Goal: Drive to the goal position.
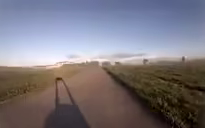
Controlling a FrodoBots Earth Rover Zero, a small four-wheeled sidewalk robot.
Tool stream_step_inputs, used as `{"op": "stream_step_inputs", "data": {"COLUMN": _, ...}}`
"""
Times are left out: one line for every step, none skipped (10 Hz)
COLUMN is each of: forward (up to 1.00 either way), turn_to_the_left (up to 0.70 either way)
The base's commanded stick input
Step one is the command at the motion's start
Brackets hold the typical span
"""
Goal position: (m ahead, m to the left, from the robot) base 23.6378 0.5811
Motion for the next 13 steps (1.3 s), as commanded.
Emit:
{"op": "stream_step_inputs", "data": {"forward": 0.70, "turn_to_the_left": 0.00}}
{"op": "stream_step_inputs", "data": {"forward": 0.70, "turn_to_the_left": 0.00}}
{"op": "stream_step_inputs", "data": {"forward": 0.70, "turn_to_the_left": 0.00}}
{"op": "stream_step_inputs", "data": {"forward": 0.70, "turn_to_the_left": 0.00}}
{"op": "stream_step_inputs", "data": {"forward": 0.70, "turn_to_the_left": 0.00}}
{"op": "stream_step_inputs", "data": {"forward": 0.70, "turn_to_the_left": 0.00}}
{"op": "stream_step_inputs", "data": {"forward": 0.70, "turn_to_the_left": 0.00}}
{"op": "stream_step_inputs", "data": {"forward": 0.70, "turn_to_the_left": 0.00}}
{"op": "stream_step_inputs", "data": {"forward": 0.70, "turn_to_the_left": 0.00}}
{"op": "stream_step_inputs", "data": {"forward": 0.70, "turn_to_the_left": 0.00}}
{"op": "stream_step_inputs", "data": {"forward": 0.70, "turn_to_the_left": 0.00}}
{"op": "stream_step_inputs", "data": {"forward": 0.70, "turn_to_the_left": 0.00}}
{"op": "stream_step_inputs", "data": {"forward": 0.70, "turn_to_the_left": 0.00}}
